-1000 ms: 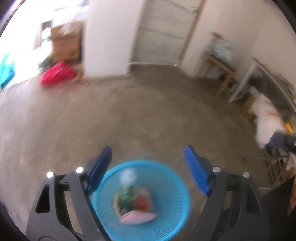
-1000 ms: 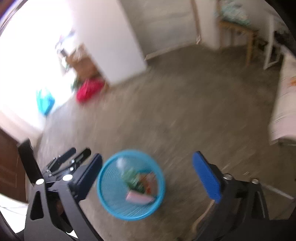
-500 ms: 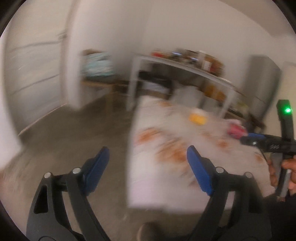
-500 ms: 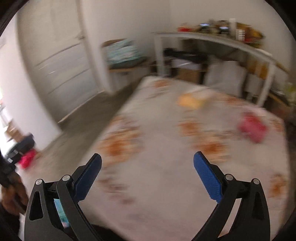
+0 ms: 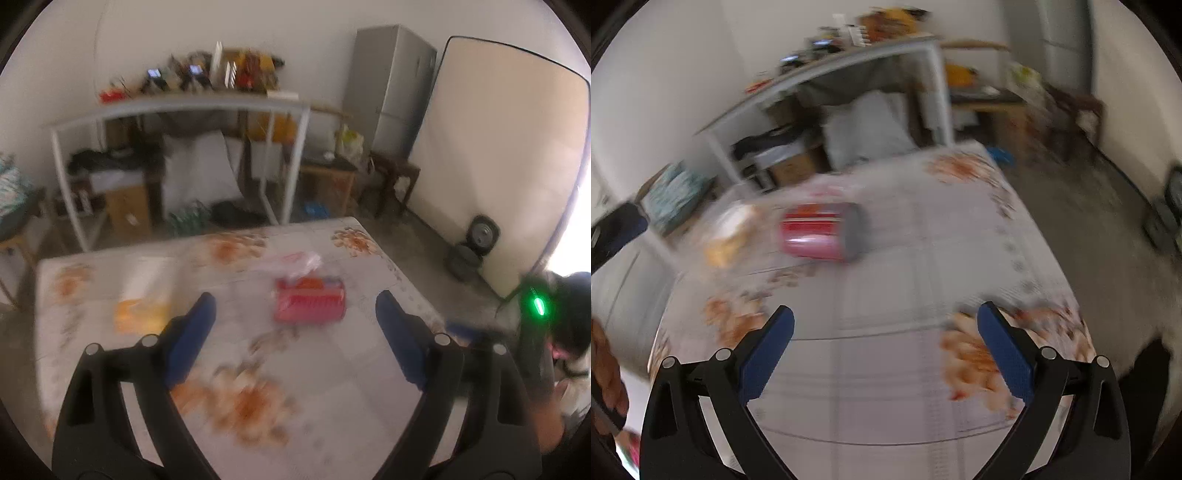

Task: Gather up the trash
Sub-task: 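Move both grippers back to the table, then grasp the red can with the right gripper while left grasps the clear plastic bag, then carry the red can and plastic bag with both grippers to the blue basket, then open the left gripper to drop the plastic bag into the basket, then open the right gripper to drop the red can into the basket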

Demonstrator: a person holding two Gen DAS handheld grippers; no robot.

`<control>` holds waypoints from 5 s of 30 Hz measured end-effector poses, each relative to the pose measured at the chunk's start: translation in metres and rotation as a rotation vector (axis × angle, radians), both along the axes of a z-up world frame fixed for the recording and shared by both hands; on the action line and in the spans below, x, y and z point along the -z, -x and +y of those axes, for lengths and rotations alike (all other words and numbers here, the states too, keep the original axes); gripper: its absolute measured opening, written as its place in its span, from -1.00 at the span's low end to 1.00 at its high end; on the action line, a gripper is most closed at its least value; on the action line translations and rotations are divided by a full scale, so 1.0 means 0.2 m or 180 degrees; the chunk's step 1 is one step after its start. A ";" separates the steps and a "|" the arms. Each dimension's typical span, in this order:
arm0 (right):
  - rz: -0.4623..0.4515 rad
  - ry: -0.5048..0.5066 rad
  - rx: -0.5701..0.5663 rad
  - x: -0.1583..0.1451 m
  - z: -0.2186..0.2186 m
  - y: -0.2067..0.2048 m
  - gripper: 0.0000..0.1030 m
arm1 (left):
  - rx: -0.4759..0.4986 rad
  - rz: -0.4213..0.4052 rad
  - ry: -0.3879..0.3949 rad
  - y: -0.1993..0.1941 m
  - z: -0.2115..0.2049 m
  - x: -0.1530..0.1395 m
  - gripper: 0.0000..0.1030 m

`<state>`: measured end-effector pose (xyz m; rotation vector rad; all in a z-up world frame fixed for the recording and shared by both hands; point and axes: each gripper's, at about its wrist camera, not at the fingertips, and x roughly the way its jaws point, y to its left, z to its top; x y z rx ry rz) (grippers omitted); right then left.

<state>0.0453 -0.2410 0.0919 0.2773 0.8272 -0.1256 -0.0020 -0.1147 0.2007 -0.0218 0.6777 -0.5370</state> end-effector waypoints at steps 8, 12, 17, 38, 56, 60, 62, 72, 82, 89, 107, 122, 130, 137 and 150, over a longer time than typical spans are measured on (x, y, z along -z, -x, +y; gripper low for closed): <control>0.0078 -0.0025 0.0136 0.04 -0.10 -0.01 0.88 | 0.0193 0.0756 -0.0359 -0.63 -0.43 0.22 0.63; 0.0092 -0.0079 0.0107 0.03 -0.08 -0.01 0.88 | 0.0121 0.0882 -0.0631 -0.80 -0.54 0.34 0.63; 0.0110 -0.0115 0.0109 0.03 -0.09 -0.02 0.88 | 0.0052 0.1346 -0.0811 -0.92 -0.54 0.53 0.63; -0.0050 0.0297 -0.0953 -0.08 0.15 0.06 0.88 | 0.0220 0.1032 -0.0238 -0.41 -0.25 0.33 -1.00; 0.0610 0.1009 -0.3208 0.12 0.86 0.13 0.87 | -0.0022 0.0730 0.0509 0.28 0.48 -0.01 -1.00; 0.0936 0.0828 -0.3264 0.22 0.86 0.15 0.56 | -0.0116 0.0711 0.0572 0.33 0.58 -0.03 -1.00; 0.0996 0.0814 -0.3304 0.24 0.87 0.18 0.42 | -0.0139 0.0734 0.0618 0.34 0.61 -0.01 -1.00; 0.0870 0.0848 -0.3168 0.23 0.87 0.20 0.30 | -0.0256 0.0723 0.0603 0.49 0.67 0.01 -1.00; 0.0342 0.0889 -0.3239 0.05 1.06 0.30 0.29 | -0.0641 0.0560 0.0584 0.91 0.94 -0.07 -1.00; -0.0208 0.0536 -0.3767 -0.16 1.48 0.54 0.29 | -0.1407 0.0593 0.0462 1.50 1.39 0.01 -1.00; 0.0244 -0.0028 -0.4884 0.29 2.86 1.34 0.28 | -0.3315 0.2300 0.0584 2.75 2.24 1.51 -1.00; 0.0633 0.0201 -0.4917 0.59 3.02 1.58 0.28 | -0.3578 0.2670 0.1077 2.94 2.36 1.96 0.15; 0.0827 0.0420 -0.5148 0.67 3.06 1.68 0.29 | -0.3864 0.2186 0.1141 3.22 2.44 1.69 0.15; 0.1157 0.0660 -0.5412 0.82 3.21 1.84 0.29 | -0.4259 0.1911 0.1200 3.45 2.55 1.57 0.15; 0.1385 0.0960 -0.5614 1.06 3.41 2.07 0.76 | -0.4517 0.1760 0.1394 3.65 2.57 1.58 0.15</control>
